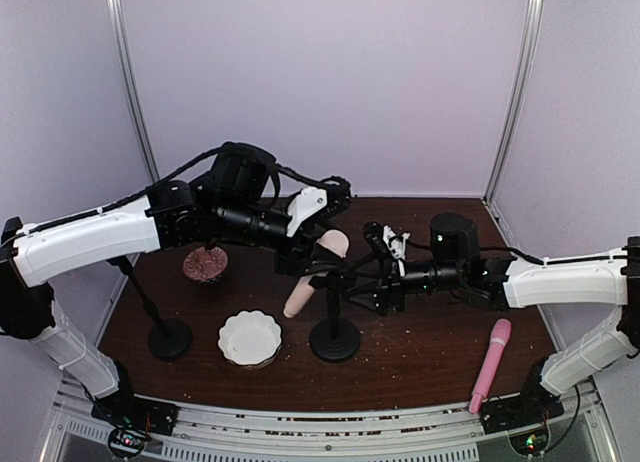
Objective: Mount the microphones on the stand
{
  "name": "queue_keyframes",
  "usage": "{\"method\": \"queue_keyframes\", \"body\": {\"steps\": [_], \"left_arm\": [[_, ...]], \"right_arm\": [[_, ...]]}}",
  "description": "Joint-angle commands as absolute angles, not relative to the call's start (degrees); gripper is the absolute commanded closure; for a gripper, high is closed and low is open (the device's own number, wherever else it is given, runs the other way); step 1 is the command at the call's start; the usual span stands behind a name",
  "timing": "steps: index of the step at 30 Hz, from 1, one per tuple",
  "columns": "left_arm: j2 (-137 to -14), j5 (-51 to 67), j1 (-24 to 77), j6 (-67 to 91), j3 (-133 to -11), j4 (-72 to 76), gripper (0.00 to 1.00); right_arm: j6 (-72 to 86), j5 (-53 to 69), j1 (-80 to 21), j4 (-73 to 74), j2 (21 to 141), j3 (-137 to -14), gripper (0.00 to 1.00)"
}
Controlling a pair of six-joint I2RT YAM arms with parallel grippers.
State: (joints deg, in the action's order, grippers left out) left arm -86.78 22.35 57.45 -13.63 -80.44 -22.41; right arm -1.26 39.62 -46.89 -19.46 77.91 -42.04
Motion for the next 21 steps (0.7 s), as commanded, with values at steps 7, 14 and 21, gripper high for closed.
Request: {"method": "queue_keyframes", "body": {"steps": [7, 14, 21], "left_arm": [[-89.1, 28.7, 56.2, -13.9, -85.3, -24.5, 0.98], [-89.4, 29.5, 55.6, -14.3, -86.6, -25.3, 1.00], [-90.2, 30.0, 55.5, -14.2, -88.0, -26.4, 1.00]], "right_arm": [[-3.0, 40.6, -46.7, -20.8, 78.3, -45.0, 0.38], [-2.4, 40.3, -46.8, -21.4, 78.3, -43.5, 0.46], [-3.0, 39.2, -46.8, -21.1, 76.7, -41.8, 0.37]]}}
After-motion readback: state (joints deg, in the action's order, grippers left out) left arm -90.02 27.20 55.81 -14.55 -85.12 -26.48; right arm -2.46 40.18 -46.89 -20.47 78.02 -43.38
